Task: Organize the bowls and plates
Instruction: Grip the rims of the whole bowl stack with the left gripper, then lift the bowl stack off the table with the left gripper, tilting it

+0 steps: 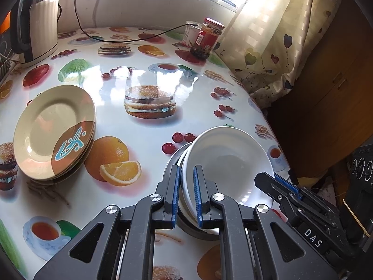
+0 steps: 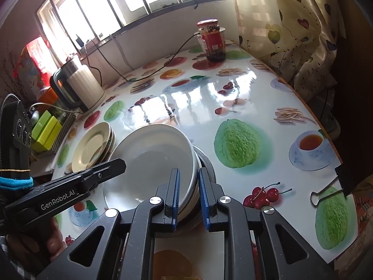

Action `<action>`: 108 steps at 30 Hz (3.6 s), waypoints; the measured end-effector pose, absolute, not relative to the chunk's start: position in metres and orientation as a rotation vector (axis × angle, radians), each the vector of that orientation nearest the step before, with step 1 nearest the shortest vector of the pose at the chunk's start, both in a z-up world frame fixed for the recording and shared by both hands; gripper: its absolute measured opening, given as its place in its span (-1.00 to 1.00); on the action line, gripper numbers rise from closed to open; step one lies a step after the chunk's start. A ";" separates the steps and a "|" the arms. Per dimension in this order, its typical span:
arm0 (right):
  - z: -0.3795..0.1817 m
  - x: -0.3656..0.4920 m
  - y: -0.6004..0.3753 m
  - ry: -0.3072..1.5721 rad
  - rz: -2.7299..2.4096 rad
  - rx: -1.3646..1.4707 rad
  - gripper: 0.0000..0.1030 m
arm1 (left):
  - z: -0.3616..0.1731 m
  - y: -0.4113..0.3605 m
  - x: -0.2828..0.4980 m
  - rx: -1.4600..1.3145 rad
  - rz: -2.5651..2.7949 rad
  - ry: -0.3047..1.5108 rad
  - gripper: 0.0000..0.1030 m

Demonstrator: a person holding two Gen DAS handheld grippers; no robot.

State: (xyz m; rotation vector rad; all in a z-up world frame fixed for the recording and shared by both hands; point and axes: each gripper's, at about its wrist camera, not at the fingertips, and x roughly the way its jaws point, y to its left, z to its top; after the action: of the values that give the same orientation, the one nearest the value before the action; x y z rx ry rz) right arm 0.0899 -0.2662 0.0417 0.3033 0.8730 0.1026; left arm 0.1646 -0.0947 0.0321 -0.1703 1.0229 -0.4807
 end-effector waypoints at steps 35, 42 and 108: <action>0.044 0.106 -0.269 0.796 0.100 0.282 -0.73 | 0.028 -0.091 0.168 -0.167 -0.473 0.992 -0.75; 0.038 0.111 -0.271 0.805 0.112 0.295 -0.84 | 0.027 -0.091 0.171 -0.175 -0.474 0.994 -0.75; -0.028 0.070 -0.341 0.833 0.351 0.760 -0.57 | -0.032 -0.032 0.164 -0.592 -0.618 1.066 -0.57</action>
State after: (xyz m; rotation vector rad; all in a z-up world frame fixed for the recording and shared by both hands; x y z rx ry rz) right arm 0.0705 -0.3407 -0.0275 0.7597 0.8328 0.3506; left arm 0.1644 -0.0315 -0.0315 -0.5919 1.0657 -0.6182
